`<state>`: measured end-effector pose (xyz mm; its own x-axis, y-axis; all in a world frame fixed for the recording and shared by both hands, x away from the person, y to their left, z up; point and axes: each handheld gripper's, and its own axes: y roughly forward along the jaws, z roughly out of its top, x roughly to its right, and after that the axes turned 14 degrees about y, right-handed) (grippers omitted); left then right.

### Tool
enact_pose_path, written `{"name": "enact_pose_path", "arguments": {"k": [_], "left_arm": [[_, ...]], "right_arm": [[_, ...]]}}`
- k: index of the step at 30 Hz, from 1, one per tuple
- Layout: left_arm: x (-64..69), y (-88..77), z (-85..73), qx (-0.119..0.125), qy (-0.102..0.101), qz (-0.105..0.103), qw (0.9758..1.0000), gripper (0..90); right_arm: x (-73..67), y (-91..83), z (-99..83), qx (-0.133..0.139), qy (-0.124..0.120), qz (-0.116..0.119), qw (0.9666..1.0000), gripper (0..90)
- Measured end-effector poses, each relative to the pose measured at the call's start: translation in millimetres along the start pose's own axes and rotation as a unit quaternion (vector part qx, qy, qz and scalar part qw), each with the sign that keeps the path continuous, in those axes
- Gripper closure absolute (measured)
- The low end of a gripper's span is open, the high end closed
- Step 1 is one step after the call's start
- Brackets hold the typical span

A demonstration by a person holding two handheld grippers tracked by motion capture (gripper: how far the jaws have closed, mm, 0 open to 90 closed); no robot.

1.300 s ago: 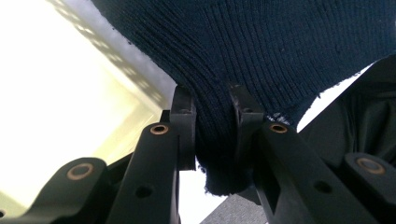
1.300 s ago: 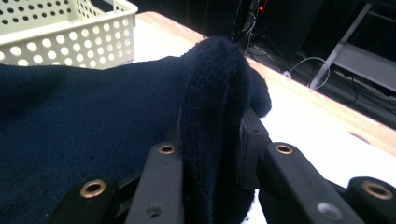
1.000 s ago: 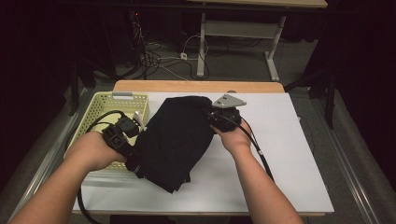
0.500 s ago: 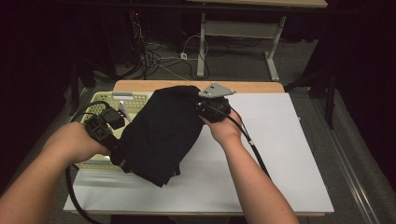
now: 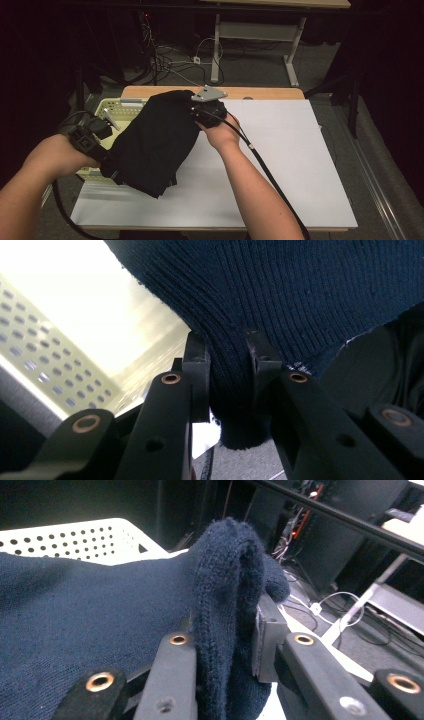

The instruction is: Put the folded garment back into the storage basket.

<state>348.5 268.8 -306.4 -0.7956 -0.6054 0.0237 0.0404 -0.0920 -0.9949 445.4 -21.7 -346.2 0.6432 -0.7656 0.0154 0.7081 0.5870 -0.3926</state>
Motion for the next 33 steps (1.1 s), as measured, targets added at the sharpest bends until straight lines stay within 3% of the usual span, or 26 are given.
{"name": "enact_pose_path", "arguments": {"k": [8, 19, 26, 28, 33], "left_arm": [[-10.5, 0.4, -20.4, 0.005, -0.014, 0.002, 0.9999, 74.2], [-29.3, -5.5, -49.8, 0.019, -0.047, 0.015, 0.9986, 74.2], [-42.4, -13.8, -73.9, 0.028, -0.077, 0.024, 0.9963, 74.1], [-49.3, -18.7, -86.9, 0.036, -0.093, 0.028, 0.9947, 74.1], [-56.2, -18.1, -102.7, 0.044, -0.107, 0.030, 0.9928, 74.1]], "right_arm": [[-15.0, 26.4, 5.4, -0.008, -0.009, 0.013, 0.9998, 76.3], [-38.8, 59.6, 32.4, -0.007, -0.030, 0.028, 0.9991, 76.4], [-59.3, 83.1, 50.6, 0.000, -0.045, 0.038, 0.9983, 76.5], [-65.3, 89.4, 54.9, 0.001, -0.047, 0.041, 0.9980, 76.5], [-81.7, 111.3, 67.9, 0.001, -0.056, 0.053, 0.9970, 76.5]]}}
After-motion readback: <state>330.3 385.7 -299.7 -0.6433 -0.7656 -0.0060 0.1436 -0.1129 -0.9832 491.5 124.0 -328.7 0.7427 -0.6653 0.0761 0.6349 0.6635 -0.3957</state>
